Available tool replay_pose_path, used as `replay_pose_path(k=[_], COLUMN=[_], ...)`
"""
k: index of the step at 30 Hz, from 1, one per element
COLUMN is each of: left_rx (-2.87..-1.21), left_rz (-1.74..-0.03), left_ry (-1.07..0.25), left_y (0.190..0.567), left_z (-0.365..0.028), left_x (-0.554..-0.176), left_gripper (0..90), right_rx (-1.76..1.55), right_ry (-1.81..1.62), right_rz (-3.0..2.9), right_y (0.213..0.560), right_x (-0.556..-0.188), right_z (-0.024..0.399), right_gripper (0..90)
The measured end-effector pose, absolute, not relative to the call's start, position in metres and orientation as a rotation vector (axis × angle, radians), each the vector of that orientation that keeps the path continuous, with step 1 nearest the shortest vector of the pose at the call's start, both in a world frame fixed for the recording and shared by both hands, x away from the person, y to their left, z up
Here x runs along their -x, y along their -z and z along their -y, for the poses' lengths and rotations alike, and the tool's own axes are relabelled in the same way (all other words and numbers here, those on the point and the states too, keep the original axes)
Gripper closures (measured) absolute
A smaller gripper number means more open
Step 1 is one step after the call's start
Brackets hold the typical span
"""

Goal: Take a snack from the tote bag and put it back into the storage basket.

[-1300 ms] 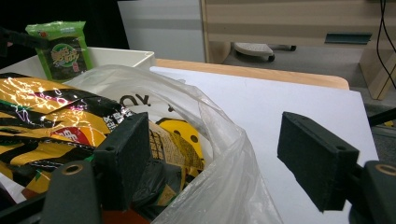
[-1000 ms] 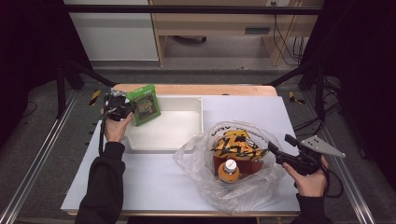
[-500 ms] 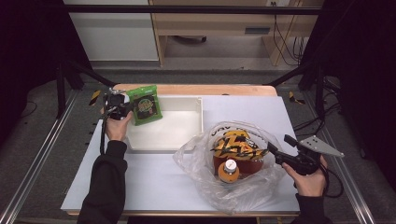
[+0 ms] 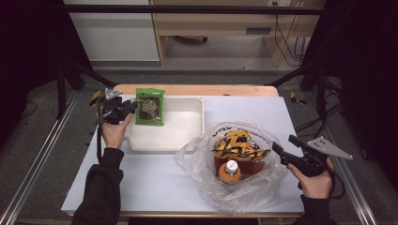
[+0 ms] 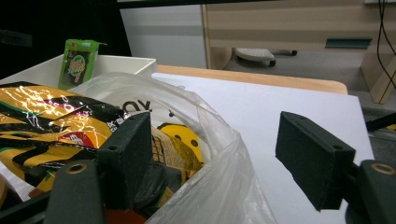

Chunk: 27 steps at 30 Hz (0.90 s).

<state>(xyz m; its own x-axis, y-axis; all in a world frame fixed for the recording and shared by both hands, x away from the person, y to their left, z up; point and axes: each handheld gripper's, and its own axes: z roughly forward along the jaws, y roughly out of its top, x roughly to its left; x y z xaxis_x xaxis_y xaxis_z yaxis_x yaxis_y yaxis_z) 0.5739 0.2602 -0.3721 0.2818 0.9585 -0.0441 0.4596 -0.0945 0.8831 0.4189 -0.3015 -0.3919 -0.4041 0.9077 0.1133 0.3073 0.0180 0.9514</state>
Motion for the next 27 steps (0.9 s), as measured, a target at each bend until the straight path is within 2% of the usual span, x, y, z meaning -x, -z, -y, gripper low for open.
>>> replay_pose_path(k=[8, 14, 27], left_rx=[-1.665, -1.675, -1.687], left_rz=[-1.218, -1.192, -1.136], left_ry=[-0.743, -0.739, -0.745], left_y=[0.361, 0.366, 0.383], left_z=[-0.255, -0.257, -0.25], left_x=[-0.532, -0.51, -0.47], left_gripper=[52.0, 47.4, 39.6], right_rx=[-1.157, -1.113, -1.045], right_ry=[-1.432, -1.445, -1.481], right_rz=[-1.76, -1.801, -1.849], right_y=[0.384, 0.383, 0.379], right_x=[-0.413, -0.413, -0.406], right_z=[0.295, 0.286, 0.277], right_gripper=[31.6, 34.2, 31.9])
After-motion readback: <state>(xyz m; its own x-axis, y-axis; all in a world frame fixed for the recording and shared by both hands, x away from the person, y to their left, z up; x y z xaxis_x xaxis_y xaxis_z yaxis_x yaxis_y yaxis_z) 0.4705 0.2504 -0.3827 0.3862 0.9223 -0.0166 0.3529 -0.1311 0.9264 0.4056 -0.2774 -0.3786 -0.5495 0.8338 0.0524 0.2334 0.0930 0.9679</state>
